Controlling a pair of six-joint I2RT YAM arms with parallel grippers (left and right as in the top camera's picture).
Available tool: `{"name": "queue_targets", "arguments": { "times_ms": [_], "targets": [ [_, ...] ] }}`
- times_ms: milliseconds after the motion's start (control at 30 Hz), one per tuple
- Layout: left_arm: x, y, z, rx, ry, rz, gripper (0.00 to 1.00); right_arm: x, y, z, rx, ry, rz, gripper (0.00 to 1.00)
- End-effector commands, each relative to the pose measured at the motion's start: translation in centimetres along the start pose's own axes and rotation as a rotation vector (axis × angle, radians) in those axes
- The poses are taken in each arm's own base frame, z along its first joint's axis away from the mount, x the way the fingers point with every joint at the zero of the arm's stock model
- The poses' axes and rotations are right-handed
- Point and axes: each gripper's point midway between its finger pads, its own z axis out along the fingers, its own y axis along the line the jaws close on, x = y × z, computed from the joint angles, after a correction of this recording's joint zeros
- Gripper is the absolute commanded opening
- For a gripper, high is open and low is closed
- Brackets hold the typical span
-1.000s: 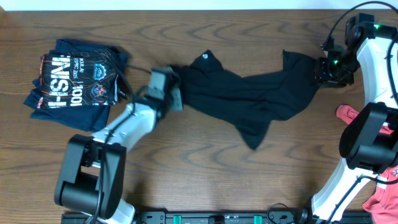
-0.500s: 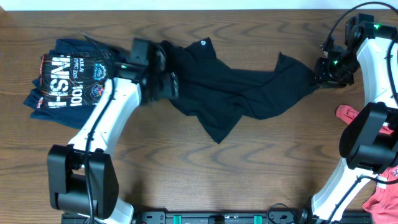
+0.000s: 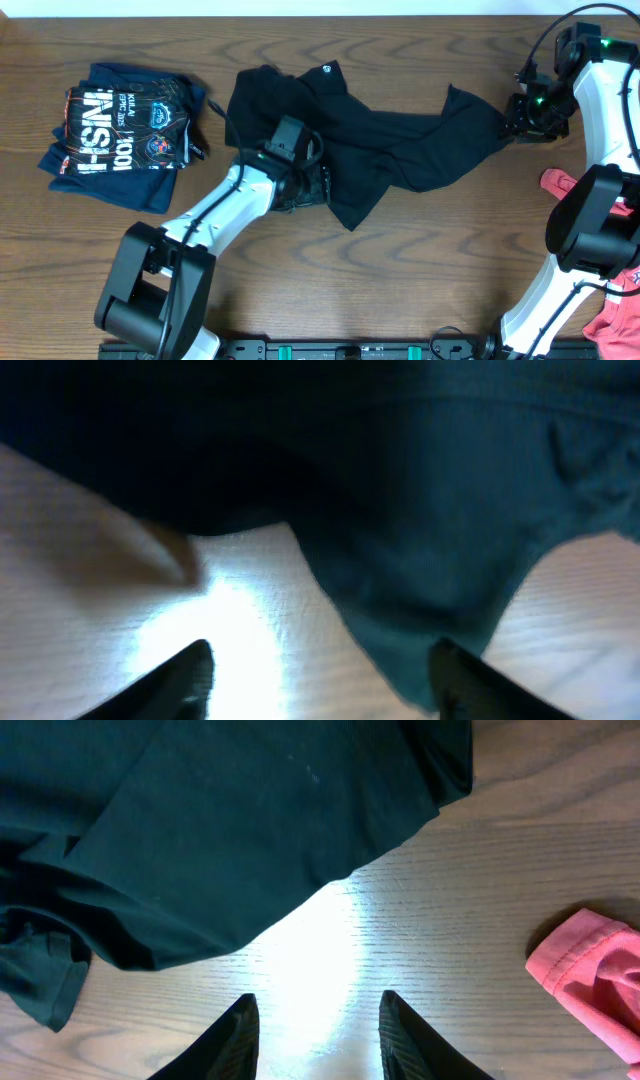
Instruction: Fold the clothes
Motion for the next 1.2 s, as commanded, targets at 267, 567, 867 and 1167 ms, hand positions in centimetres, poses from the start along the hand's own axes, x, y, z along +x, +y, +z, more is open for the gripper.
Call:
{"name": "queue_targets", "arguments": {
  "times_ms": [267, 567, 867, 1167],
  "targets": [
    [-1.2, 0.8, 1.6, -0.032, -0.124, -0.083, 0.62, 0.2, 0.3, -0.2, 0.002, -0.001, 0.004, 0.38],
    [0.9, 1.4, 5.4, -0.066, -0.036, -0.148, 0.61, 0.3, 0.3, -0.2, 0.002, 0.003, 0.005, 0.38],
    [0.3, -0.6, 6.5, 0.003, -0.068, -0.106, 0.41, 0.3, 0.3, -0.2, 0.001, 0.003, 0.005, 0.38],
    [0.2, 0.8, 6.4, -0.068, -0.090, -0.115, 0.06, 0.3, 0.3, -0.2, 0.002, 0.003, 0.005, 0.38]
  ]
}}
